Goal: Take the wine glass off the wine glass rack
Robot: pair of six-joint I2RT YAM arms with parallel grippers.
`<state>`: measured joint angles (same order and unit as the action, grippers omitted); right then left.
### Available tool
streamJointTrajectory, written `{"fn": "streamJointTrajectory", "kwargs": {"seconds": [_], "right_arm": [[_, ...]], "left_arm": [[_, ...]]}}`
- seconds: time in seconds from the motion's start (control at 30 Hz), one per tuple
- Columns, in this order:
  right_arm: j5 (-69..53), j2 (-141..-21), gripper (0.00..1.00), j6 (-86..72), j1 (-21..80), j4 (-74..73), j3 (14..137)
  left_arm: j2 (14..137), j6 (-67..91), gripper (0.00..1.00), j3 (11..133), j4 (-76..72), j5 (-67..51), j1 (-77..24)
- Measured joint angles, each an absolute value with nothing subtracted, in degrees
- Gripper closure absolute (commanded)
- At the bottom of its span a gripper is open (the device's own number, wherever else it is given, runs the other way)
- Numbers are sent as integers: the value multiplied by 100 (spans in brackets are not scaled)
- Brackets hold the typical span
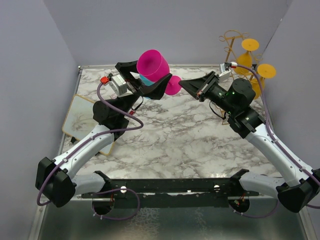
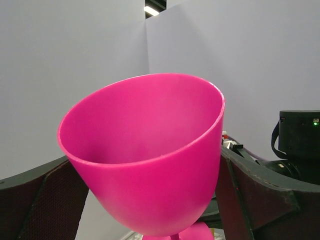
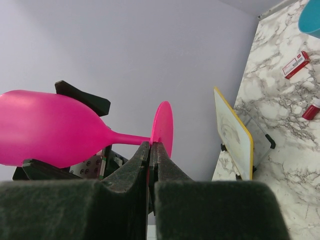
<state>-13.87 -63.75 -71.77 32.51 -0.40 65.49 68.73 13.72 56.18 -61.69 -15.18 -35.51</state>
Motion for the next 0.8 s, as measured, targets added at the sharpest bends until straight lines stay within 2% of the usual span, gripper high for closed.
{"fn": "streamJointTrajectory", "kwargs": {"seconds": [0.3,0.47,0.57,0.8], "right_arm": [[-1380,-6351,99,-7177,3251,8,6484],[-1367,-6294,96,-7177,3251,16,6442],[-1352,-6283,78,-7172,3251,19,6438],[-1258,-6184,25,-7065,3251,19,6405]], "left_arm": [[6875,1439,23,5618,-6211,-1514,-3575],[6875,1452,24,5612,-6211,-1514,-3577],[6873,1452,24,5612,-6211,-1514,-3586],[6851,1444,24,5546,-6213,-1380,-3586]]}}
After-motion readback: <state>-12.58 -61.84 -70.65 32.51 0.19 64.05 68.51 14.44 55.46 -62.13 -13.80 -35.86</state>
